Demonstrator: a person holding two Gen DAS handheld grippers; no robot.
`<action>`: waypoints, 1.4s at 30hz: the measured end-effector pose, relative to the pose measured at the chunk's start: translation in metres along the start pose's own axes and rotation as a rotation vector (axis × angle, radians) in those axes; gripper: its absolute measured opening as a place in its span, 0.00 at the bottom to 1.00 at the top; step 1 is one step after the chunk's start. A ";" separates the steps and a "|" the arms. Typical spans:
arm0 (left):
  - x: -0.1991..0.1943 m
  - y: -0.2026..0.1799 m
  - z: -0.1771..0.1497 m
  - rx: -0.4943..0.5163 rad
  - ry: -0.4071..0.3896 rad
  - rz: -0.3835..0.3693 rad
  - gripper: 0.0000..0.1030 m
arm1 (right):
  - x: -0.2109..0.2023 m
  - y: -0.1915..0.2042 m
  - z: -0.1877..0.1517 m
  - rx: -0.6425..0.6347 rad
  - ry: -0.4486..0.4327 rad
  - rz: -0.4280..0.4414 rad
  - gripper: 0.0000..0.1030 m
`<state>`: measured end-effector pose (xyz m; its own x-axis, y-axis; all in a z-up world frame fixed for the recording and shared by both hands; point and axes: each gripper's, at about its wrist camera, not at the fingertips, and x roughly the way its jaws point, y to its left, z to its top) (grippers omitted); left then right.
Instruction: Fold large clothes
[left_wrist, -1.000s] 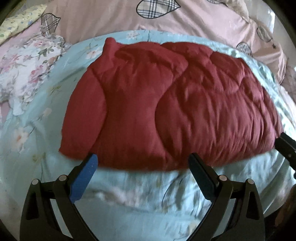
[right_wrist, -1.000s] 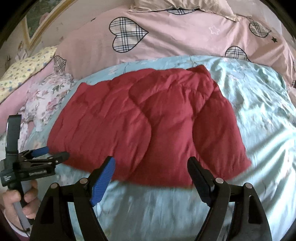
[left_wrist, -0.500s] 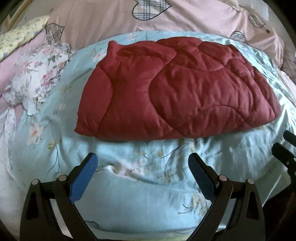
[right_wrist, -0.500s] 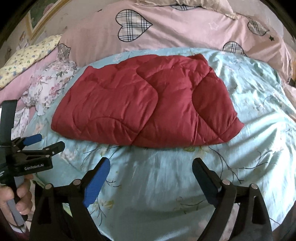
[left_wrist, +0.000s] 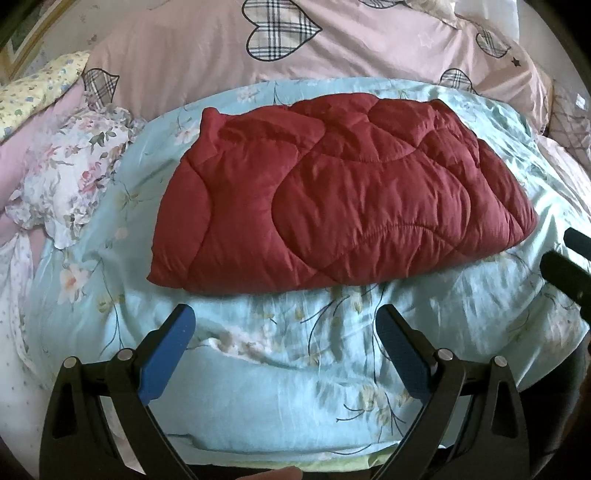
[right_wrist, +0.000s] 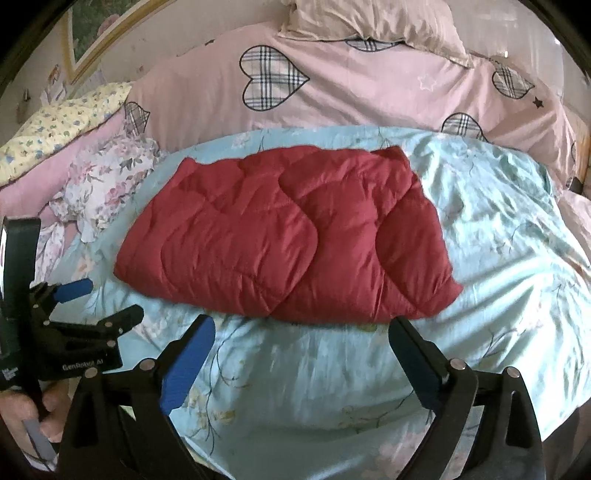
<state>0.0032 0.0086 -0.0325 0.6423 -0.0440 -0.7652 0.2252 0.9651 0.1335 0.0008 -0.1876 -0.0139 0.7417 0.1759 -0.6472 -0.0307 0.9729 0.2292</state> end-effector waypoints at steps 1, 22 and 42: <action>0.000 0.000 0.001 -0.002 -0.001 0.002 0.96 | 0.001 -0.001 0.002 0.000 0.000 0.000 0.95; 0.030 0.015 0.022 -0.050 0.015 -0.002 0.96 | 0.053 -0.002 0.021 0.024 0.094 0.007 0.95; 0.048 0.021 0.034 -0.064 0.022 -0.013 0.96 | 0.076 -0.004 0.032 0.033 0.121 0.010 0.95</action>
<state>0.0636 0.0182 -0.0450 0.6234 -0.0519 -0.7802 0.1857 0.9791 0.0832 0.0792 -0.1833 -0.0405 0.6552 0.2039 -0.7274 -0.0141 0.9660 0.2581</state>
